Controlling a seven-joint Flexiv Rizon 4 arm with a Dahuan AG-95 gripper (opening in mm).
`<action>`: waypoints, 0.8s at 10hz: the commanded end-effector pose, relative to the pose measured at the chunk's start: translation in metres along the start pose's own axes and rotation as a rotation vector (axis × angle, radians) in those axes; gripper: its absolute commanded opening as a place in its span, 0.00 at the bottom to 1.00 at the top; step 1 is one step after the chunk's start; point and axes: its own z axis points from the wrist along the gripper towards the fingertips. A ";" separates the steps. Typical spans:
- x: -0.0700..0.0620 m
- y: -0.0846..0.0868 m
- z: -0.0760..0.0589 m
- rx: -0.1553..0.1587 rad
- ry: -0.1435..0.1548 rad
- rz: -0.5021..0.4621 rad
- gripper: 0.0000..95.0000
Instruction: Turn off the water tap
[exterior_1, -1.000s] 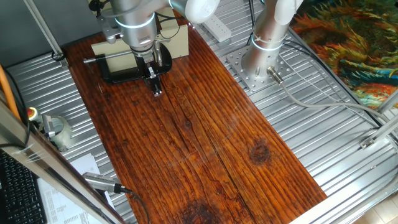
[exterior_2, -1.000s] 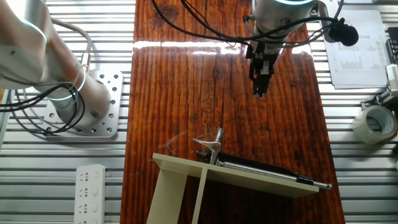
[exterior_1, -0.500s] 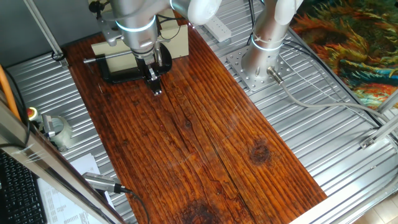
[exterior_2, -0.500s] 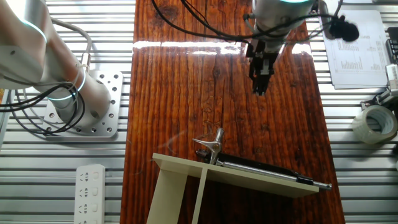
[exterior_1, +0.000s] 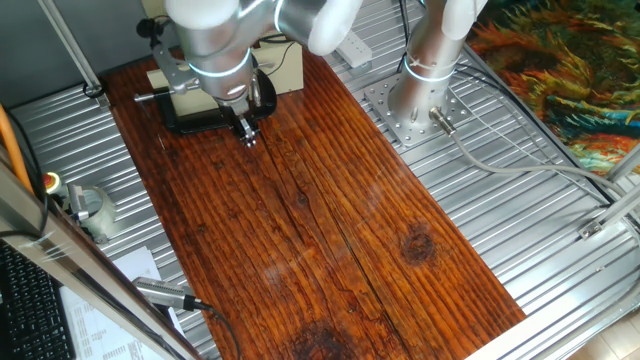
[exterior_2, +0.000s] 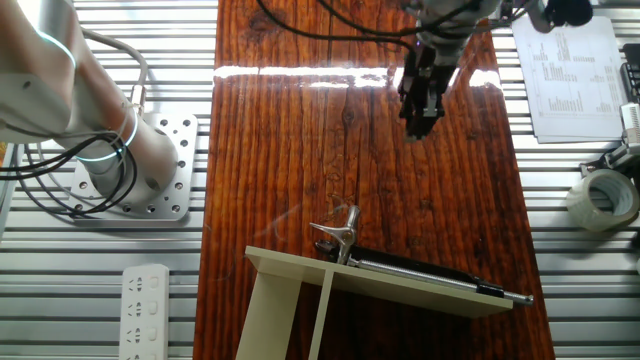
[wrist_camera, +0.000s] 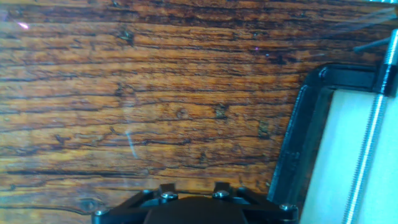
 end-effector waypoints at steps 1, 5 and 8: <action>0.005 -0.005 -0.001 -0.011 -0.005 -0.012 0.00; 0.016 -0.016 0.001 -0.053 -0.013 -0.028 0.00; 0.031 -0.033 -0.002 -0.114 0.009 -0.069 0.00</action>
